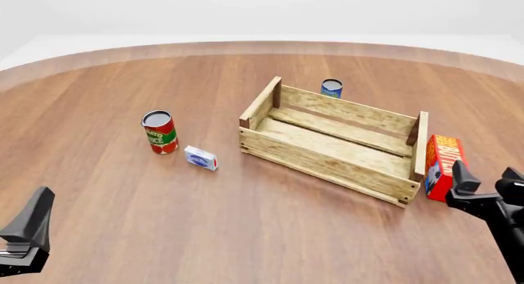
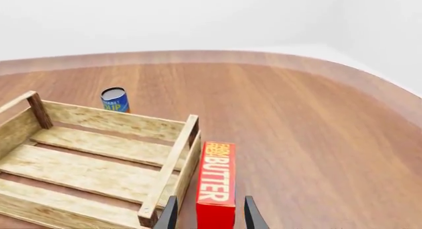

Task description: Pick up the butter and put it in the tray.

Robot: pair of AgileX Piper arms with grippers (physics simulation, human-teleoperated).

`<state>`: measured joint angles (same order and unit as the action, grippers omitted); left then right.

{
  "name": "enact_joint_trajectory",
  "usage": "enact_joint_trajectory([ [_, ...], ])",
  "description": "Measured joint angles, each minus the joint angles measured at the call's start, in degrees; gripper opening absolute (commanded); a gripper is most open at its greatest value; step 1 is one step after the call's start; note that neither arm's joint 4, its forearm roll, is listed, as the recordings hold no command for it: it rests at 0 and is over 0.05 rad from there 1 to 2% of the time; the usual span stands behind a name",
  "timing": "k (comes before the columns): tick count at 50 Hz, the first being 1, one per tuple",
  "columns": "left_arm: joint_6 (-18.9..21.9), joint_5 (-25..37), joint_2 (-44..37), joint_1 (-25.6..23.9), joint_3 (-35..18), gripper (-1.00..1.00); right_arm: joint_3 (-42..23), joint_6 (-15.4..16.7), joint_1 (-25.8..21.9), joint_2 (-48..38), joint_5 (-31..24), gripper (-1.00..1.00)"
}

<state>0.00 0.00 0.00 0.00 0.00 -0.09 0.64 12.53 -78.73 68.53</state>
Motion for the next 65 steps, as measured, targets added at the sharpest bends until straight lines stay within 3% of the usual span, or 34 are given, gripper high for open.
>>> enact_joint_trajectory([
  [65,0.0,0.0,0.0,0.0,0.0,1.0,-6.0,-2.1,0.7,-13.1,1.4,1.0],
])
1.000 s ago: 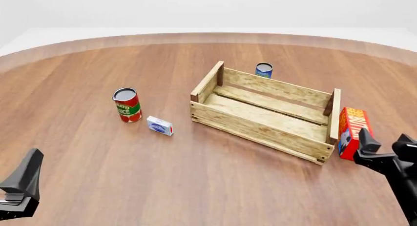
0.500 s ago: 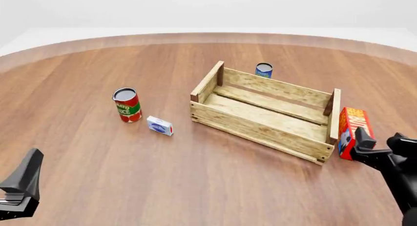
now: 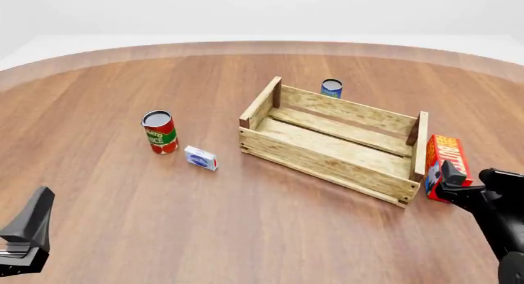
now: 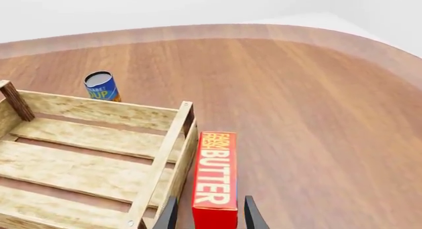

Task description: Pick up the butter and put it in the tray.

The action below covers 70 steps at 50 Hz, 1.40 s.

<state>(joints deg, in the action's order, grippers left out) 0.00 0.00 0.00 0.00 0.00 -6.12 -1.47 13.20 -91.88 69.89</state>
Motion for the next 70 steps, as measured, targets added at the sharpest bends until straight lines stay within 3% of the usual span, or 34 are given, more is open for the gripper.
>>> enact_joint_trajectory([
  [70,0.0,0.0,0.0,0.0,0.0,1.0,-4.9,-2.4,0.2,-11.1,0.0,1.0],
])
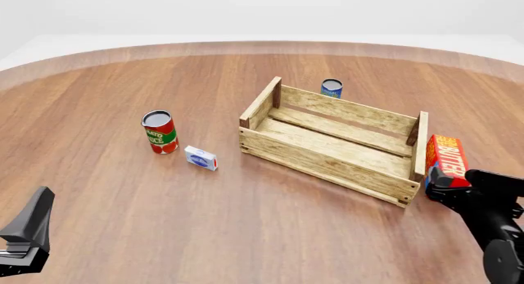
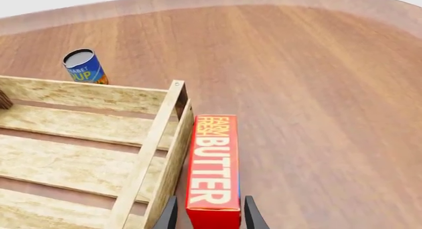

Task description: Pick up the butter and put it in the tray.

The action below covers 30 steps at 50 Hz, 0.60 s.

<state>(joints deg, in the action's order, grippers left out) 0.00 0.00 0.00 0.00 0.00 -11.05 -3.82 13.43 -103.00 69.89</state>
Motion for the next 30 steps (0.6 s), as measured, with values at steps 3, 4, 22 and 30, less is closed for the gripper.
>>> enact_joint_trajectory([
  [3,0.0,0.0,0.0,0.0,0.0,1.0,-0.1,0.0,0.0,-0.3,0.0,1.0],
  [4,0.0,0.0,0.0,0.0,0.0,1.0,-0.2,0.0,0.0,-0.4,0.0,1.0],
  [22,0.0,0.0,0.0,0.0,0.0,1.0,-1.0,-0.4,-0.1,-2.1,0.0,1.0],
  [30,0.0,0.0,0.0,0.0,0.0,1.0,-1.4,-0.5,0.1,-2.9,0.0,1.0],
])
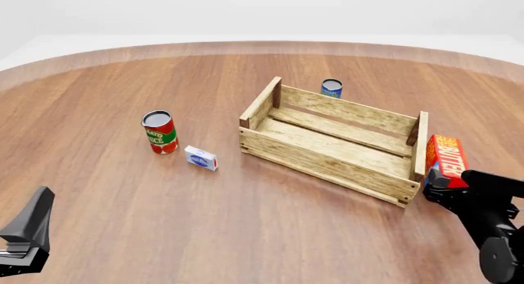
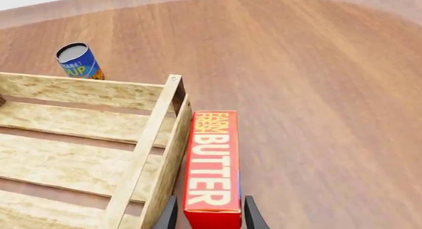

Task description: Pick up the butter and put it in the tray.

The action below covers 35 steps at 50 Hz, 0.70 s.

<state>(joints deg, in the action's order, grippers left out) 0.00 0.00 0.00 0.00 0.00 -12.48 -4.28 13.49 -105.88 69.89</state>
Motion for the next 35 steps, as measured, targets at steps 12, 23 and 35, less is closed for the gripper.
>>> enact_joint_trajectory([
  [12,0.0,0.0,0.0,0.0,0.0,1.0,-0.9,-0.2,0.0,-1.5,0.0,1.0],
  [23,0.0,0.0,0.0,0.0,0.0,1.0,-1.8,-0.2,0.1,-3.3,0.0,1.0],
  [35,0.0,0.0,0.0,0.0,0.0,1.0,-2.6,-0.2,0.0,-5.0,0.0,1.0],
])
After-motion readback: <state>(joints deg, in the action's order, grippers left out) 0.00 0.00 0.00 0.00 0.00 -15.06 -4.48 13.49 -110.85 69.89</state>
